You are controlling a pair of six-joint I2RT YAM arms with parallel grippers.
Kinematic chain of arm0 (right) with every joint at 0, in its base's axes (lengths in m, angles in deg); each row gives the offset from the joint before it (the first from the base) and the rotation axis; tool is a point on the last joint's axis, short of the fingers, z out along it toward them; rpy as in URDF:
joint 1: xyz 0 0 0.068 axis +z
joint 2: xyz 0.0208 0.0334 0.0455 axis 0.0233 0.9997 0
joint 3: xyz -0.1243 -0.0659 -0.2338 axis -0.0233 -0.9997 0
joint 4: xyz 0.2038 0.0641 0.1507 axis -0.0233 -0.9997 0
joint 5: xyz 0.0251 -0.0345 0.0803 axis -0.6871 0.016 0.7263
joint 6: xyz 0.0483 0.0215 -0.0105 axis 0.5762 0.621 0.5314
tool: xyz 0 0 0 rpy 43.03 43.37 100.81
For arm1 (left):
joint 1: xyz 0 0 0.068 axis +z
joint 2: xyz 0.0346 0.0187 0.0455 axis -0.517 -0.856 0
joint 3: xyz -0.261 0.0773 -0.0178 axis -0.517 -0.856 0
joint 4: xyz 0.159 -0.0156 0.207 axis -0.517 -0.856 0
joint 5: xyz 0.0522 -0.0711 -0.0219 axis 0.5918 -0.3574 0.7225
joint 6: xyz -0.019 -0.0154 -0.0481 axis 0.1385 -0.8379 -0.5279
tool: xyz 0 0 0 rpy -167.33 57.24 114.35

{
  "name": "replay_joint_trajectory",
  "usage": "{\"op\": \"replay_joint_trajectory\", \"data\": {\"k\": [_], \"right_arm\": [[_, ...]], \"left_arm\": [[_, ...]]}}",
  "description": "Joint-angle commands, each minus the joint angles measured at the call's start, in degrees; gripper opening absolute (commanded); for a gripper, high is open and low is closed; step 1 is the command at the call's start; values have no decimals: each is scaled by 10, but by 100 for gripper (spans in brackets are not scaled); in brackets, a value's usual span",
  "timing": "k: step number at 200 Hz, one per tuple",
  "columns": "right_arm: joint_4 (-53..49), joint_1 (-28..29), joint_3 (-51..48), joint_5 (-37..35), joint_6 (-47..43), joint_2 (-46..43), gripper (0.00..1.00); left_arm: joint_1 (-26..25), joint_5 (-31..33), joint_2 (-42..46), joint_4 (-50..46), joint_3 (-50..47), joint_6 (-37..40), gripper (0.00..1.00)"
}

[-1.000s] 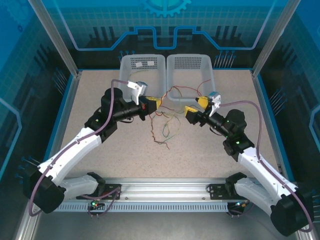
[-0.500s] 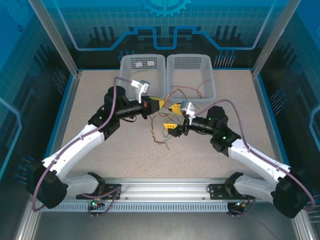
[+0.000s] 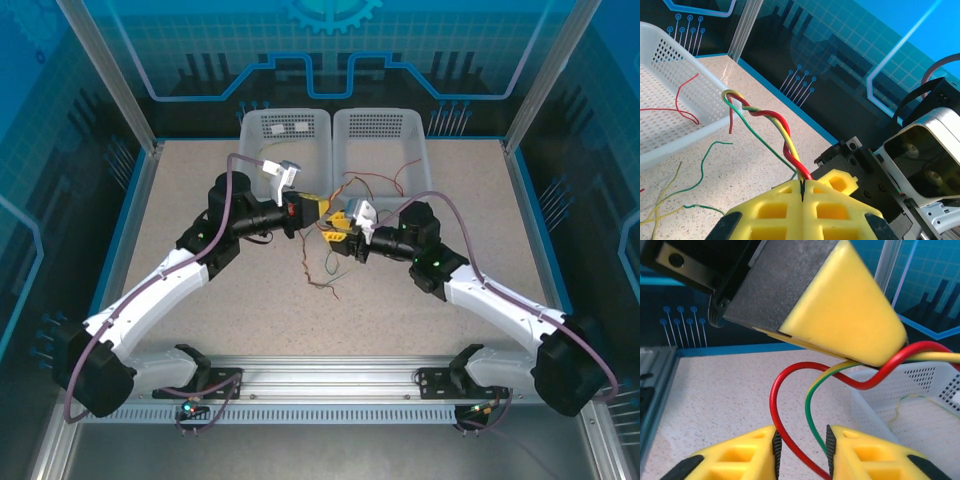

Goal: Untangle the cables

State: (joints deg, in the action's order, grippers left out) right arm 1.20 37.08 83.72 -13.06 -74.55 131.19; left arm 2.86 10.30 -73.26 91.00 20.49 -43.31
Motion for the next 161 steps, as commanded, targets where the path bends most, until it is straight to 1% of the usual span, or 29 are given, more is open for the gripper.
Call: {"op": "replay_joint_trajectory", "data": {"k": [1,9,21,24,50,67,68,73,76,89,92,95,98,102,124,133,139,150,161], "right_arm": [[-4,6,24,5,-11,8,19],[-6,5,26,11,-11,10,12],[-10,3,28,18,-10,13,6],[-10,2,29,20,-8,13,0],[-3,-2,26,22,2,11,0],[0,-7,24,20,17,9,0],[1,-8,24,20,19,8,0],[4,-11,23,18,29,7,0],[6,-13,22,17,37,7,0],[10,-26,21,17,68,6,0],[10,-29,22,18,74,5,0],[10,-31,20,19,79,5,0],[11,-34,20,17,85,4,0],[12,-38,18,14,94,3,0],[16,-56,7,11,126,-9,0],[21,-62,-1,4,136,-19,0],[23,-65,-6,0,141,-26,0],[21,-72,-9,-4,150,-39,0],[14,-78,-7,3,157,-49,0]], "left_arm": [[3,-20,5,15,15,-11,0],[4,-20,7,15,15,-10,0],[3,-20,8,15,14,-10,0],[3,-21,8,15,14,-9,0],[4,-18,10,15,14,-8,0],[3,-1,13,15,10,-3,0],[3,0,13,15,10,-3,3],[3,9,15,15,8,-1,22],[3,14,16,16,7,0,32],[4,38,22,18,-2,6,60],[4,45,25,18,-4,7,69],[4,53,27,20,-7,8,80],[4,59,30,22,-10,9,85],[5,69,34,25,-15,12,87],[17,100,78,80,-60,6,87],[25,113,99,110,-83,-3,84],[31,113,113,129,-98,-6,80],[41,109,130,150,-118,-6,80],[45,102,137,135,-122,6,79]]}}
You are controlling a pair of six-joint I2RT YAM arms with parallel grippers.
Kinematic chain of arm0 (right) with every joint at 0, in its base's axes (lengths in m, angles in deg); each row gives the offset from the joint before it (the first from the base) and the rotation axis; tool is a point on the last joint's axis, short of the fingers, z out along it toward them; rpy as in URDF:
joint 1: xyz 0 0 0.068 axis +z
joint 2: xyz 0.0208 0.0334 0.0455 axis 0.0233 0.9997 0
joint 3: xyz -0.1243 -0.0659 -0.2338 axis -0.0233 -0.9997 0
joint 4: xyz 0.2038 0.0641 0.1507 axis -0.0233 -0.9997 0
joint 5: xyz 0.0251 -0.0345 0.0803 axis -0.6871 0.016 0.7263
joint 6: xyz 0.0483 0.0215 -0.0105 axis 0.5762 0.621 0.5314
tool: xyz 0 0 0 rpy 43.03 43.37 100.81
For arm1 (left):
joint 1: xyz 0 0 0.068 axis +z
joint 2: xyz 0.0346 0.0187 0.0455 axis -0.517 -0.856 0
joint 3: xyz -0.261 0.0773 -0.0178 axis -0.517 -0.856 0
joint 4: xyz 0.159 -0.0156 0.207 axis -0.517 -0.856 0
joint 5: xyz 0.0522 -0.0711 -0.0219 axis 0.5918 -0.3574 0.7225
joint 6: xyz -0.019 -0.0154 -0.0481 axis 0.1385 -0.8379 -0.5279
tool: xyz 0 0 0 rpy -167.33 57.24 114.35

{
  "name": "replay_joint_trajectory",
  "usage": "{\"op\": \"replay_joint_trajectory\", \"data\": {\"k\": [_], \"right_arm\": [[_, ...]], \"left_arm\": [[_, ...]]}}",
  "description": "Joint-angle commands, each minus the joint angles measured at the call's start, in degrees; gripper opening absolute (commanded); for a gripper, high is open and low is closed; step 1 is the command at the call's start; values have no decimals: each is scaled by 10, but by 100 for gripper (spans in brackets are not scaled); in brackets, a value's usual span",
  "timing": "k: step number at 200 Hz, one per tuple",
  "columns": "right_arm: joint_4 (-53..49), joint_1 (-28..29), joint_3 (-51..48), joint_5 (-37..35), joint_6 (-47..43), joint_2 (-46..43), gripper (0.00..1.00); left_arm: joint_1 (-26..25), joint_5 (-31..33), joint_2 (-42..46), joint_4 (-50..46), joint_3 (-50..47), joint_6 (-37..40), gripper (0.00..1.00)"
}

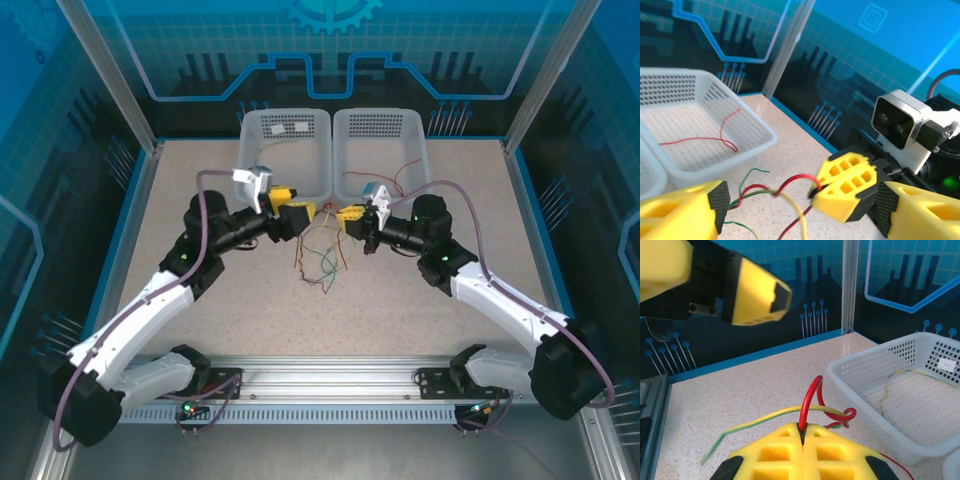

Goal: Untangle the cables

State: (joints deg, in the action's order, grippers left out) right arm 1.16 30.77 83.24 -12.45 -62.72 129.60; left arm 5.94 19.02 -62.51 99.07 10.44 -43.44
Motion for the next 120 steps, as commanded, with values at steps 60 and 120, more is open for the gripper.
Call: {"op": "replay_joint_trajectory", "data": {"k": [60,120], "right_arm": [[-22,-17,34,-16,65,-68,0],[-17,-12,43,-21,77,-69,0]], "left_arm": [[3,-84,-6,-31,13,61,77],[-58,-40,-75,-99,49,196,82]]}}
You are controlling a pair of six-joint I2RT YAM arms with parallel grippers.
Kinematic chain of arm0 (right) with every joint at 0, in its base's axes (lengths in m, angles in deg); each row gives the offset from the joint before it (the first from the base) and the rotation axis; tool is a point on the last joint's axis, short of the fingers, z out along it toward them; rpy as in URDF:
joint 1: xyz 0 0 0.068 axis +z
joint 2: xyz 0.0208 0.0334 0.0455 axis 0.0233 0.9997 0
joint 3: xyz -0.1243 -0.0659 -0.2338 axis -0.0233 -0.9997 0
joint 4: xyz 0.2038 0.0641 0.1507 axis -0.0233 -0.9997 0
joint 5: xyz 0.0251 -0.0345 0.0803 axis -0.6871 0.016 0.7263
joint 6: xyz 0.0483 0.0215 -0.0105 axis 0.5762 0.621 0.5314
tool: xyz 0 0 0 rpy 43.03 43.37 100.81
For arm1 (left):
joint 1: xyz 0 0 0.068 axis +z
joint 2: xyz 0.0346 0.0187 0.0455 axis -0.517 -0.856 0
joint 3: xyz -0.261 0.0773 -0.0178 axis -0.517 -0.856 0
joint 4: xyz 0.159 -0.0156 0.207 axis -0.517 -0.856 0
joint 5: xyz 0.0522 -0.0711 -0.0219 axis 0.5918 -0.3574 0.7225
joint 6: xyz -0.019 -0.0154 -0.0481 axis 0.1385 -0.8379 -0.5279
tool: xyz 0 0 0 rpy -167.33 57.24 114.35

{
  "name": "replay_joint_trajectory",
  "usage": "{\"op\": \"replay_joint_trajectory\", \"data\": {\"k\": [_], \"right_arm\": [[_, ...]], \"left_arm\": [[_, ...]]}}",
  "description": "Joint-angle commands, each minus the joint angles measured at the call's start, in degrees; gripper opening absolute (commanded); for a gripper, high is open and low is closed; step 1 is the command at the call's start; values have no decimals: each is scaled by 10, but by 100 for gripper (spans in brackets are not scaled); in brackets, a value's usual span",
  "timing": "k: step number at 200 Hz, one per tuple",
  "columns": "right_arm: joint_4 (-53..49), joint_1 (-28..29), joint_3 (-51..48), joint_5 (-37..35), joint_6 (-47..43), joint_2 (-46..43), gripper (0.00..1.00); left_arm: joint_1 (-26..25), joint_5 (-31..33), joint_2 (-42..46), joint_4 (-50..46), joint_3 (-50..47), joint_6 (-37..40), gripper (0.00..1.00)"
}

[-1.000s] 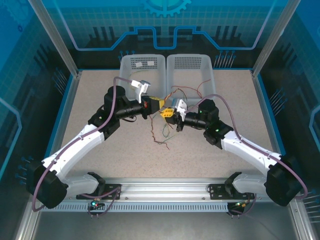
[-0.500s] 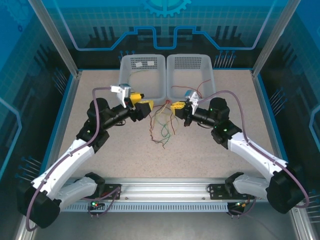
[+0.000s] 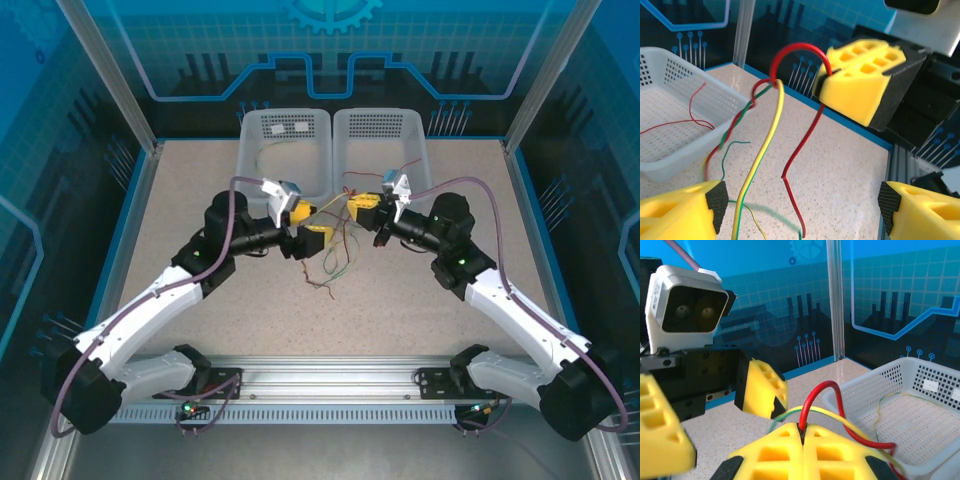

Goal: Untangle the cables

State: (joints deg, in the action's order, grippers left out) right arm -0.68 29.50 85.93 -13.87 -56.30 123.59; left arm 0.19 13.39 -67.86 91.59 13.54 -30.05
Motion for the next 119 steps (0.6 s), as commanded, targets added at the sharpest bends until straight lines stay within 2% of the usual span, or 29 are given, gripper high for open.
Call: {"op": "replay_joint_trajectory", "data": {"k": [1,33,46,71,83,119], "right_arm": [[1,1,16,-7,13,-9,0],[-3,2,11,5,13,-20,0],[-10,2,10,2,10,-23,0],[-12,3,3,-15,11,-24,0],[-13,2,3,-18,13,-16,0],[-16,2,12,-31,25,8,0]], "left_arm": [[-1,17,-22,-23,18,62,81],[-1,48,-35,12,3,70,68],[-1,42,-38,18,2,74,35],[-2,29,-40,36,-4,72,21],[-2,32,-37,48,-9,68,0],[-3,52,-32,67,-23,62,0]]}}
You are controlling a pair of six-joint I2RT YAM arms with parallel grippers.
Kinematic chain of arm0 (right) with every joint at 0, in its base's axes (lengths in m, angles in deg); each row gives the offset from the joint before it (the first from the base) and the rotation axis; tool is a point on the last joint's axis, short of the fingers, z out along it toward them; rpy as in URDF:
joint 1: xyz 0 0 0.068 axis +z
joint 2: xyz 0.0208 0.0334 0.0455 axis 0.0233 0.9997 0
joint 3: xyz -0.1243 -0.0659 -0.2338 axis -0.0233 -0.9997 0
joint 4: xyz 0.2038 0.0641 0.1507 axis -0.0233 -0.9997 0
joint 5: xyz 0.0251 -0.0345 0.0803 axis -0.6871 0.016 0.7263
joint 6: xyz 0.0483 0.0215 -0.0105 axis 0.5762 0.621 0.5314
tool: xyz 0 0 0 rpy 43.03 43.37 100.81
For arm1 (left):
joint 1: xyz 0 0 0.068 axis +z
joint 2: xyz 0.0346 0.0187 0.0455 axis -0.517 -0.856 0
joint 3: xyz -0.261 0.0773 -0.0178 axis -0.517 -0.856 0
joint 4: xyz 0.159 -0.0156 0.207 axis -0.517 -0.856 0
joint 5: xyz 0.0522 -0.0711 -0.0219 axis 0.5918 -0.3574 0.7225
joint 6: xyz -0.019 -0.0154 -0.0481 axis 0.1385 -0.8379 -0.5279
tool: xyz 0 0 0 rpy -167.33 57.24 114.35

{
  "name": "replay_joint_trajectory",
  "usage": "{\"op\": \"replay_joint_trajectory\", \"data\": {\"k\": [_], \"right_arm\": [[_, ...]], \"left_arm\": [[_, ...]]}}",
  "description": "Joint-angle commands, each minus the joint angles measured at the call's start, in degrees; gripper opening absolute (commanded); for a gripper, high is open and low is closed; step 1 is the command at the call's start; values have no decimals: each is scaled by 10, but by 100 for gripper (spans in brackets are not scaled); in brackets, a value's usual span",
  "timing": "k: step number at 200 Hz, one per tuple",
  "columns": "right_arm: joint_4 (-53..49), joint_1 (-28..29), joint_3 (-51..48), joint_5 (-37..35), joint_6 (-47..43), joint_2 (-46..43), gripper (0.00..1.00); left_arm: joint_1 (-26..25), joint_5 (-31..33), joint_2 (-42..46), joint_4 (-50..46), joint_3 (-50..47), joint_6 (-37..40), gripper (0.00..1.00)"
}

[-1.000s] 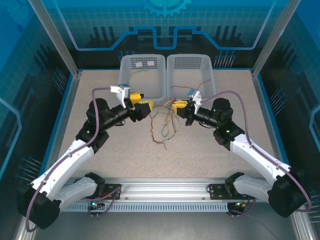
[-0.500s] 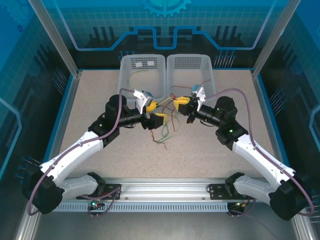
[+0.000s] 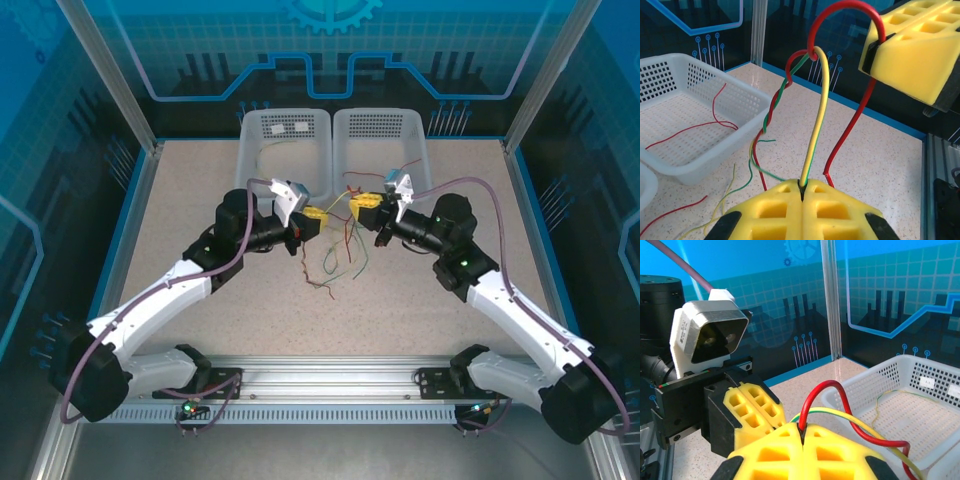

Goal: Untangle the cables

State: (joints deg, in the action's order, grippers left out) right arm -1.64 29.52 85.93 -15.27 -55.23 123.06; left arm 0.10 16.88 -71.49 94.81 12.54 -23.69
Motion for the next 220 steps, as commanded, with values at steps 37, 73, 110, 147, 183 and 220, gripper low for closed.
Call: {"op": "replay_joint_trajectory", "data": {"k": [37,73,110,147,183,220], "right_arm": [[-7,2,20,-10,15,21,0],[1,3,17,3,18,18,0],[8,3,10,7,26,12,0],[8,4,12,14,28,11,0],[8,7,14,17,32,9,0],[2,8,10,8,26,-4,0]], "left_arm": [[-2,31,8,49,-24,0,51],[-3,25,-8,36,-14,0,30],[-3,33,-17,33,-11,5,46],[-3,25,-19,46,-16,3,70],[-3,23,-29,45,-14,1,52],[-4,29,-30,42,-14,0,19]]}}
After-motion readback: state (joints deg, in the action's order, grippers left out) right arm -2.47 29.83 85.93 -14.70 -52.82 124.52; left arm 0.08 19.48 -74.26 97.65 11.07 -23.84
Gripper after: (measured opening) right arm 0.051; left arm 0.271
